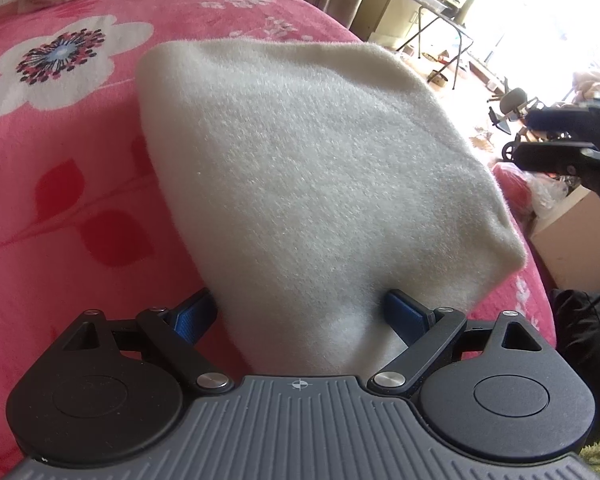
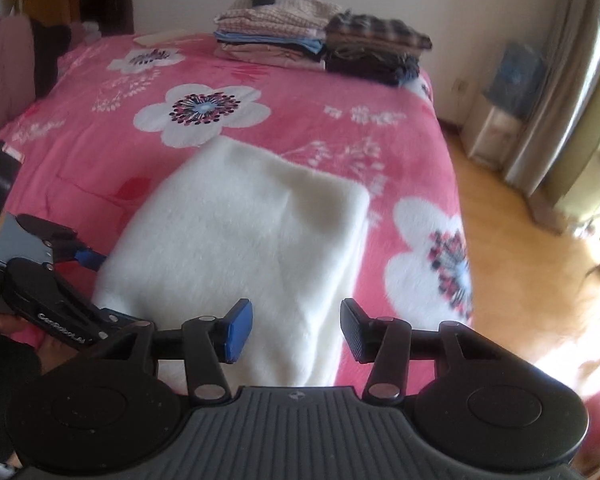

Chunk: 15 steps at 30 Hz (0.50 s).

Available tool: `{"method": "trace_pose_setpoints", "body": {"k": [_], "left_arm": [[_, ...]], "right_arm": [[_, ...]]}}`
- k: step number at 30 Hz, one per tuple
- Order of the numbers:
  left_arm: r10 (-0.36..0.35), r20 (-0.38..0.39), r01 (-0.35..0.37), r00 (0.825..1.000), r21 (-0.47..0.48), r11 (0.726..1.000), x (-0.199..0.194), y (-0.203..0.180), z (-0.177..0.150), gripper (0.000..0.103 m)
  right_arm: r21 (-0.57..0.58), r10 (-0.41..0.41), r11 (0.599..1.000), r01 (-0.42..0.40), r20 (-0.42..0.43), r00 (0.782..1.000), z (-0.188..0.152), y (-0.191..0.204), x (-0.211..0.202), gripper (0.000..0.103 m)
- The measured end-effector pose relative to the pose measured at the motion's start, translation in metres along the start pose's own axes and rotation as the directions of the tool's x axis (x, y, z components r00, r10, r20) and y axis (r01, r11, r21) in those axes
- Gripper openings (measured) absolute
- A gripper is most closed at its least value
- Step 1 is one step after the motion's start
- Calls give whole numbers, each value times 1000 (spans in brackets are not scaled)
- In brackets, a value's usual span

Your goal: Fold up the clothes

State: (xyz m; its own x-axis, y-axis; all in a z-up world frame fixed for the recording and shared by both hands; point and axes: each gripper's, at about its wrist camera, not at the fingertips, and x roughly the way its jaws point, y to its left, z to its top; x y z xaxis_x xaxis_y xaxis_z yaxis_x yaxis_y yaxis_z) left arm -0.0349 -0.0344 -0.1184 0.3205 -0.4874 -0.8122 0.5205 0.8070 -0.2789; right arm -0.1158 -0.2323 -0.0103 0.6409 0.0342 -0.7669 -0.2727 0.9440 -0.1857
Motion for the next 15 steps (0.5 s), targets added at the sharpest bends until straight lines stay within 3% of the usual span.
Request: {"method": "trace_pose_setpoints", "body": {"k": [5,10,13,15], "left_arm": [[-3,4,3,1000,-3,1000,0,1,-1,91],[-2,5,2,1000,7,1000,0,0,-1,91],[-4,4,4,1000,6,1000,1,1,-1,91],[-5,3,5,1000,5,1000,1,2,-1,91]], "right_arm": [[-152,-81,983,101,131,988,4,27,-4,51],[-62,-82,993,100,255,964,14,22,-5,51],[44,27,998,-39,239,971,22,6,0,51],[93,146,981,-172,240,960,24,-3,3,51]]}}
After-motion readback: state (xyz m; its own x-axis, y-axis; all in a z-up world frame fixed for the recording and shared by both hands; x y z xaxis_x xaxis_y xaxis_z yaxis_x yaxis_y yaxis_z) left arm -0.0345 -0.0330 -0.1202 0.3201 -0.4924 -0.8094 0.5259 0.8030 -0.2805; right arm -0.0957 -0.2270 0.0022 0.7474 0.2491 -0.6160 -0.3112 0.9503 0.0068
